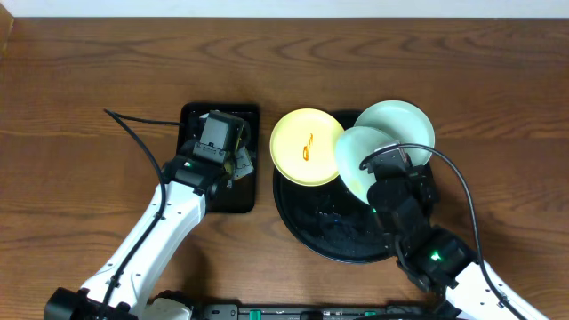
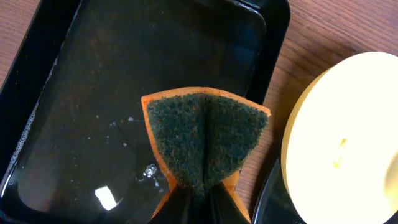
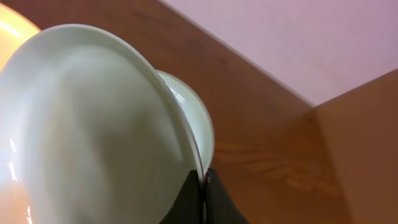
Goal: Clean dirty plates on tray and stack at the side
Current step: 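Lift the front blue plate with the right gripper and place it right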
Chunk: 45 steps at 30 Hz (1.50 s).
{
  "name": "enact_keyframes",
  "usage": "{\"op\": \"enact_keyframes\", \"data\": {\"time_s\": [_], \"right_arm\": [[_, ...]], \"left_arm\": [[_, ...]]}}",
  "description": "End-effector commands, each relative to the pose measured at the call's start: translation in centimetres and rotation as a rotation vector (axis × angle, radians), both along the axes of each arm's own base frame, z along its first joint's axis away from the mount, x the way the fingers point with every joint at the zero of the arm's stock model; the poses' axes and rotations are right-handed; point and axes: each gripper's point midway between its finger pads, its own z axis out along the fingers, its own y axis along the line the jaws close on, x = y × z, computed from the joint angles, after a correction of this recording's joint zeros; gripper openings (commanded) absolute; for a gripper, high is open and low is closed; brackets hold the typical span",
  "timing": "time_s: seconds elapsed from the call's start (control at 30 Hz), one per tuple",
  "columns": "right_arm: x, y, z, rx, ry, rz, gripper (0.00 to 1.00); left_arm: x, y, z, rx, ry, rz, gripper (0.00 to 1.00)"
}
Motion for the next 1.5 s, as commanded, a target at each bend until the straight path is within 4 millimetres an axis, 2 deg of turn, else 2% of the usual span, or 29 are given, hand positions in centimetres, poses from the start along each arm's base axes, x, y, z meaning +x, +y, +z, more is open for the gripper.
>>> {"op": "enact_keyframes", "data": {"time_s": [0.0,0.17,0.3,0.43,0.6,0.73,0.9,1.13,1.33,1.47], "right_arm": [[0.1,-0.6,2.2,-0.077,-0.06,-0.034,0.01],[0.1,-0.6,2.3,-0.057,-0.069,-0.041,0.01],[0.2,-1.2,2.0,0.057,-0.083,-0.1,0.01],[0.4,-1.8,-0.2,0.252,-0.015,-0.145,0.01],[1.2,-3.7,-2.4,0.533,0.066,-0.241,0.01],[1.9,-7.4,-3.1,0.69,0.066,-0.364,0.01],[2.4,-13.7,-3.6,0.86,0.015,-0.541,0.01],[3.1,-20.6,-5.0,1.036,-0.028,-0.649,0.01],[5.0,-24.4,-5.8,1.146,0.027,-0.695,0.01],[6.4,-26.2,-7.5,1.167,0.095,-0.762,0.01]], "left_arm": [[-0.1,0.4,-0.2,0.023,0.0,-0.004,0.08],[-0.1,0.4,-0.2,0.023,0.0,-0.004,0.07],[-0.1,0.4,-0.2,0.023,0.0,-0.004,0.07],[-0.1,0.4,-0.2,0.023,0.0,-0.004,0.08],[-0.1,0.4,-0.2,0.023,0.0,-0.004,0.07],[-0.1,0.4,-0.2,0.023,0.0,-0.004,0.08],[-0.1,0.4,-0.2,0.023,0.0,-0.004,0.08],[-0.1,0.4,-0.2,0.023,0.0,-0.004,0.07],[-0.1,0.4,-0.2,0.023,0.0,-0.004,0.07],[-0.1,0.4,-0.2,0.023,0.0,-0.004,0.08]]}}
